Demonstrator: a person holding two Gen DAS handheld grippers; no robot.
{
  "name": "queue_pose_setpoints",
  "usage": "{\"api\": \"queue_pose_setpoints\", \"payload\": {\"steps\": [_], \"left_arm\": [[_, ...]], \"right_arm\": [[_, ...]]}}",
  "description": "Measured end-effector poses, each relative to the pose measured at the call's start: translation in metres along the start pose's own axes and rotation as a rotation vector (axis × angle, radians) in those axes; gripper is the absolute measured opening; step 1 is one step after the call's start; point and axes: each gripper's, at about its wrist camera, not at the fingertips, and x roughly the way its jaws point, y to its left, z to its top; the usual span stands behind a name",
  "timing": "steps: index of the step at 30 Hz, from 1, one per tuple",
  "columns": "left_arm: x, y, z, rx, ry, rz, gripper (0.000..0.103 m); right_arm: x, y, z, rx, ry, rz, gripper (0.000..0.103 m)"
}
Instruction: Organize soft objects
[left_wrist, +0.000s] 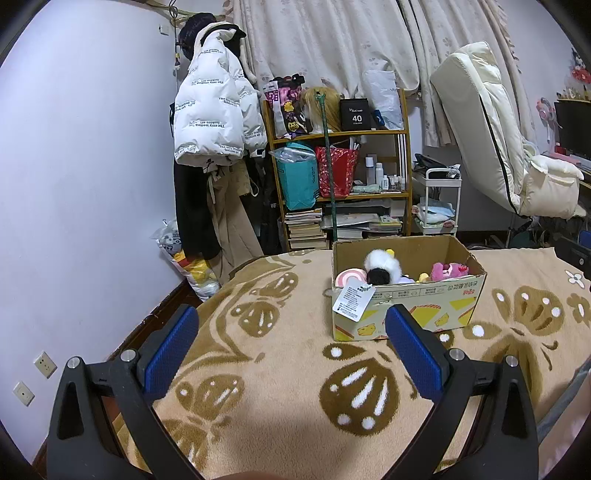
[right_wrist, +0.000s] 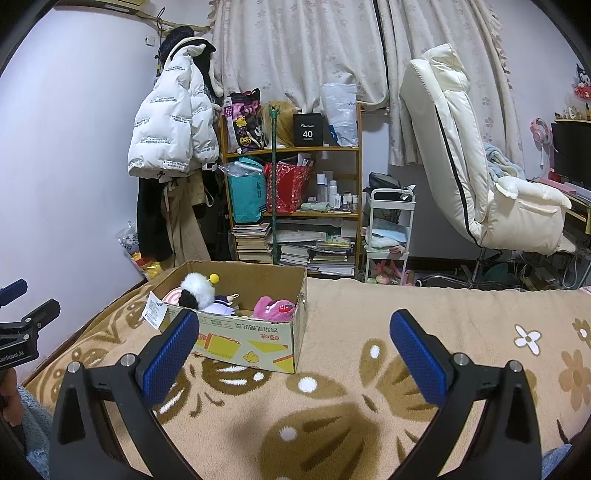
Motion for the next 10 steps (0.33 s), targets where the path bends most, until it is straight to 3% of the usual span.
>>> {"api": "queue_pose_setpoints", "payload": {"steps": [10], "left_arm": [[0.0002,0.0015,-0.0011,-0.001,-0.006,0.006,0.1]], "right_arm": [[0.0001,-0.0014,-0.0001,0.0,-0.001,0.002,0.103]]}}
